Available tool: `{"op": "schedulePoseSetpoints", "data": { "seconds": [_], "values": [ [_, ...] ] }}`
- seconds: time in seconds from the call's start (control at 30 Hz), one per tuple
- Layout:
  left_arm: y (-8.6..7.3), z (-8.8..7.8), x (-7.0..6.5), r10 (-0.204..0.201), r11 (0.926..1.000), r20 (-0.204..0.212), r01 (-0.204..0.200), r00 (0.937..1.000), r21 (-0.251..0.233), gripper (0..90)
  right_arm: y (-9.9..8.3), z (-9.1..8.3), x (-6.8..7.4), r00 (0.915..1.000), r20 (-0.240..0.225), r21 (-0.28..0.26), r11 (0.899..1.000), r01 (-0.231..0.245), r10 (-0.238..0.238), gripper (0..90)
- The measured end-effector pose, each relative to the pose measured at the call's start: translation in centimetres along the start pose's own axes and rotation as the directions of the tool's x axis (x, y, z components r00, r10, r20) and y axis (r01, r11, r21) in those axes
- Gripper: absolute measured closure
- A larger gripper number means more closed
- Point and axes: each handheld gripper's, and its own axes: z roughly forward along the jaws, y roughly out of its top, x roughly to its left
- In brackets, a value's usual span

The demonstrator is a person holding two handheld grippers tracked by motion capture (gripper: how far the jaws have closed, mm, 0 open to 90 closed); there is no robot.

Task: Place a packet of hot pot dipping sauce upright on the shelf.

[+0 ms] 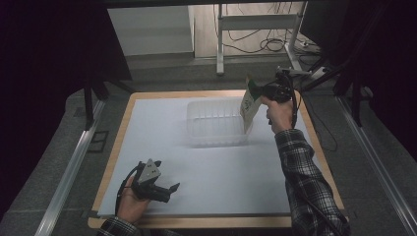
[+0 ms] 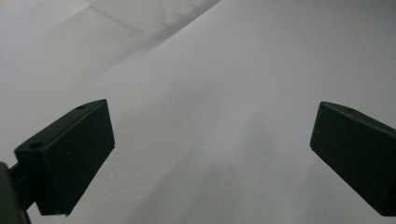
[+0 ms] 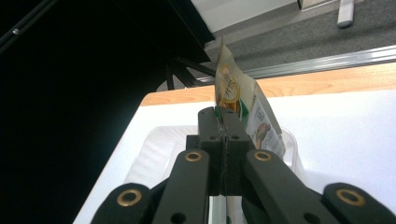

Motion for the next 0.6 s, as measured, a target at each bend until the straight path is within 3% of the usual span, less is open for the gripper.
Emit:
{"op": "schedulePoseSetpoints", "data": {
  "seconds": [0.43,0.5,0.6],
  "values": [
    [0.0,0.0,0.0,0.006,1.0,0.0,-0.006,1.0,0.007,0.0,-1.6,1.6,-1.1,0.9973,0.06,0.048,0.998,0.04,-0.043,88.7],
    [0.0,0.1,-0.1,0.007,0.9999,0.001,-0.007,1.0,0.01,0.0,-1.8,1.7,-1.4,0.9988,0.036,0.043,0.999,0.033,-0.035,88.5],
    [0.0,0.1,-0.1,0.012,0.9998,0.001,-0.012,0.9999,0.015,0.0,-1.8,1.6,-1.4,0.9976,0.046,0.042,0.998,0.05,-0.052,88.2]
  ]
}}
